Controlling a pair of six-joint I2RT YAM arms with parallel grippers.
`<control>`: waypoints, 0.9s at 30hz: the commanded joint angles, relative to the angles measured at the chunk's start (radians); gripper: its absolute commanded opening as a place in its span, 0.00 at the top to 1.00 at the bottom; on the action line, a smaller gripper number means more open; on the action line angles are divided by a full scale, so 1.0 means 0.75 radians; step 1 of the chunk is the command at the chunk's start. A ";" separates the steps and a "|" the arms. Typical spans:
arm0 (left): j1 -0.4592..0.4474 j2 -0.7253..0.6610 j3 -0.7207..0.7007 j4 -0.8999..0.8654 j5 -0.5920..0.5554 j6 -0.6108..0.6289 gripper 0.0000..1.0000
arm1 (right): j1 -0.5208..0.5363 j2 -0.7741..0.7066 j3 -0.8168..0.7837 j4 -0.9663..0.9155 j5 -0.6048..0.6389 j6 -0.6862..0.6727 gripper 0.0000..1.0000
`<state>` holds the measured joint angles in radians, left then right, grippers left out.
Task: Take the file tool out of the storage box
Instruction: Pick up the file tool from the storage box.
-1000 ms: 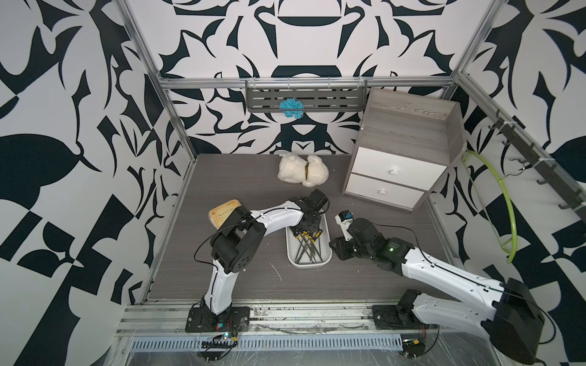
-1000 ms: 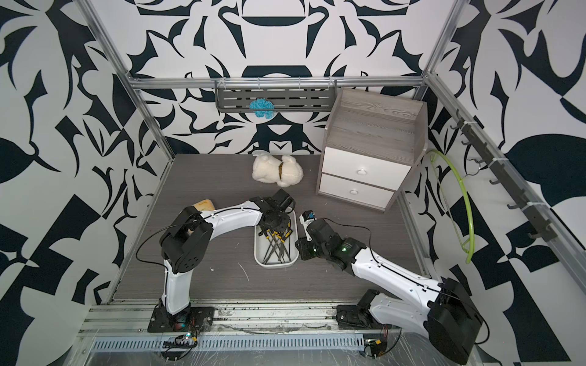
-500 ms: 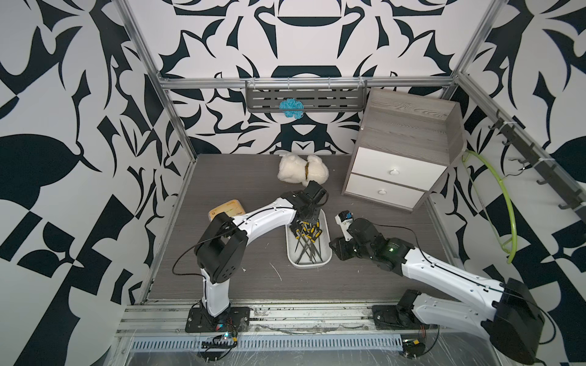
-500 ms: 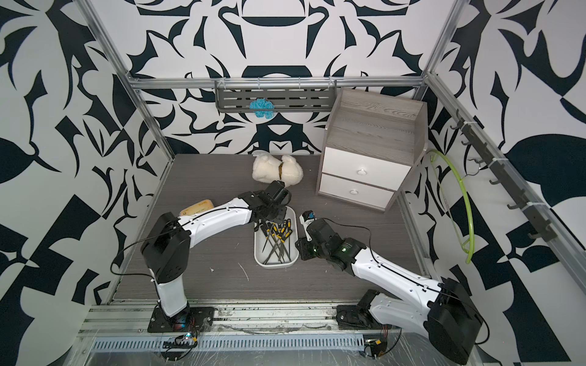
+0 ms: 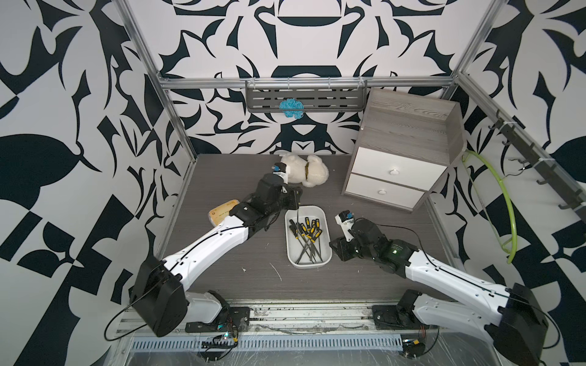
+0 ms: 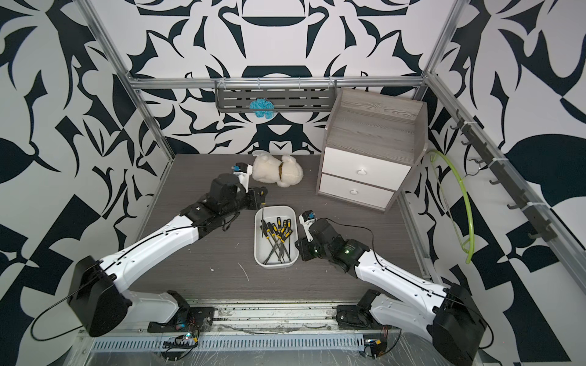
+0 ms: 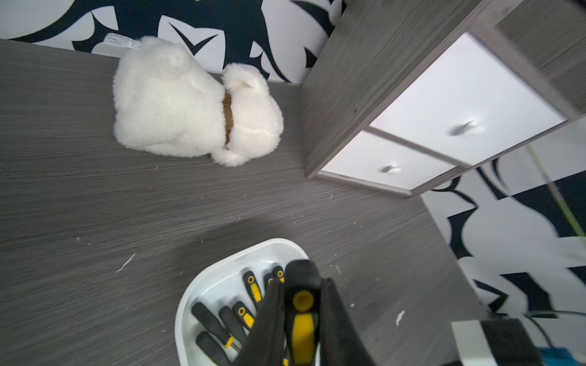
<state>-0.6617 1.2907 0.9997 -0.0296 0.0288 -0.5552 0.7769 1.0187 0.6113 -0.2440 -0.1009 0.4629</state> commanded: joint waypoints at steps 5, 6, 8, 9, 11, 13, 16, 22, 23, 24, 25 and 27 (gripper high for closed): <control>-0.002 -0.290 -0.354 0.355 0.291 -0.229 1.00 | 0.007 -0.015 0.078 0.175 -0.313 -0.031 0.61; -0.002 -0.322 -0.369 0.329 0.283 -0.212 1.00 | 0.007 -0.002 0.087 0.210 -0.357 -0.016 0.59; -0.002 -0.363 -0.384 0.294 0.267 -0.172 1.00 | 0.007 0.037 0.111 0.267 -0.436 0.021 0.58; -0.002 -0.379 -0.397 0.294 0.253 -0.161 1.00 | 0.007 0.070 0.129 0.305 -0.486 0.049 0.58; -0.001 -0.397 -0.407 0.289 0.234 -0.139 1.00 | 0.009 0.138 0.165 0.377 -0.576 0.104 0.58; -0.003 -0.400 -0.394 0.268 0.235 -0.116 1.00 | 0.009 0.206 0.195 0.440 -0.625 0.147 0.56; -0.003 -0.406 -0.383 0.248 0.228 -0.099 1.00 | 0.030 0.303 0.239 0.506 -0.665 0.166 0.55; -0.002 -0.437 -0.382 0.208 0.203 -0.076 1.00 | 0.134 0.363 0.297 0.502 -0.608 0.123 0.51; -0.003 -0.437 -0.378 0.200 0.197 -0.072 1.00 | 0.142 0.364 0.296 0.500 -0.607 0.119 0.51; -0.002 -0.437 -0.378 0.197 0.193 -0.070 1.00 | 0.142 0.363 0.294 0.500 -0.599 0.122 0.51; -0.002 -0.437 -0.380 0.202 0.191 -0.070 1.00 | 0.146 0.362 0.285 0.512 -0.600 0.123 0.51; -0.003 -0.424 -0.375 0.205 0.191 -0.072 1.00 | 0.148 0.362 0.277 0.531 -0.596 0.121 0.53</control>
<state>-0.6640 0.9783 0.6991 0.1276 0.1795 -0.6281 0.8864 1.3037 0.7887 0.0910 -0.5430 0.5568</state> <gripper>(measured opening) 0.187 0.479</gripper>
